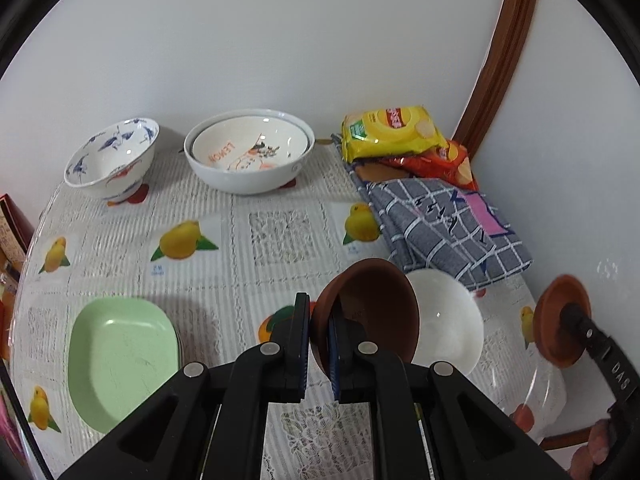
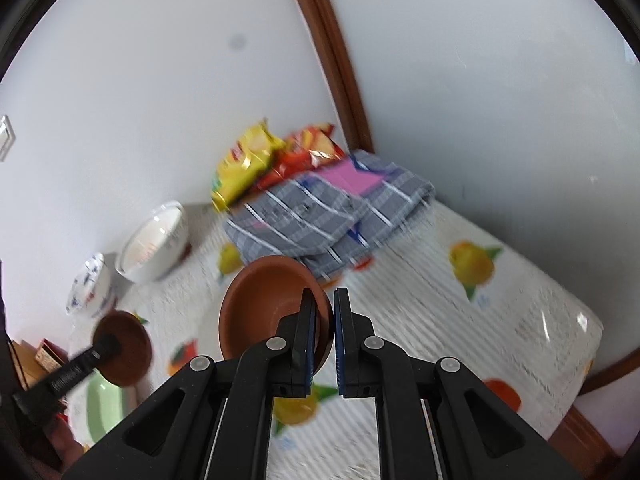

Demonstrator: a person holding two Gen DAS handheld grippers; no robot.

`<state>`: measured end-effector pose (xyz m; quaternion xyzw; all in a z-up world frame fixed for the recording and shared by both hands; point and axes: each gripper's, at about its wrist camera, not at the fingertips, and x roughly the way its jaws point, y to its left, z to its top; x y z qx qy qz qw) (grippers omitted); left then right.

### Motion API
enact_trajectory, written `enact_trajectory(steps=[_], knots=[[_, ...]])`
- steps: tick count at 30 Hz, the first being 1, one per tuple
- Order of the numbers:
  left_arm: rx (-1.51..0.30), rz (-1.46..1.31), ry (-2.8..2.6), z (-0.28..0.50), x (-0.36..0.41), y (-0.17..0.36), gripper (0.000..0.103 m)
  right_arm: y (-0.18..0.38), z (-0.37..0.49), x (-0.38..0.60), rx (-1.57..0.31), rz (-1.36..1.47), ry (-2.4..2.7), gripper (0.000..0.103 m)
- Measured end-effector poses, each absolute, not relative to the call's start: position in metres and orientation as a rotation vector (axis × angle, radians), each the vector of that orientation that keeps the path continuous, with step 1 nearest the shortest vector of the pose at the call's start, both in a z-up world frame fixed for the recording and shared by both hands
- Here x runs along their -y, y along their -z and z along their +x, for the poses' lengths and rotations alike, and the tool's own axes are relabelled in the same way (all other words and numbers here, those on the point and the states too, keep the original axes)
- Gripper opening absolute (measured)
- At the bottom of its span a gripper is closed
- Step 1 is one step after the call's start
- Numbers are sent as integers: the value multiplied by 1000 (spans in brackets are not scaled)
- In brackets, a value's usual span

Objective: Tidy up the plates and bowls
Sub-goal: 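Carry the terracotta bowl in the right tool over the large white bowl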

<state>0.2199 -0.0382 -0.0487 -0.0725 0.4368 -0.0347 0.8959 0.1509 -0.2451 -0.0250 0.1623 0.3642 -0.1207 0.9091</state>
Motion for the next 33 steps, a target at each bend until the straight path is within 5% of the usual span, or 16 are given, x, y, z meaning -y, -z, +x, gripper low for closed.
enact_trajectory(steps=[6,20,33], knots=[[-850,-124,90,235,44,29,8,-6,171,238,-689,309,229,8],[-917,-124,154,268,62,77,8,71,184,244,-820,391,146,9],[-900,-115,167,267,51,73,8,84,184,243,-825,398,165,9]])
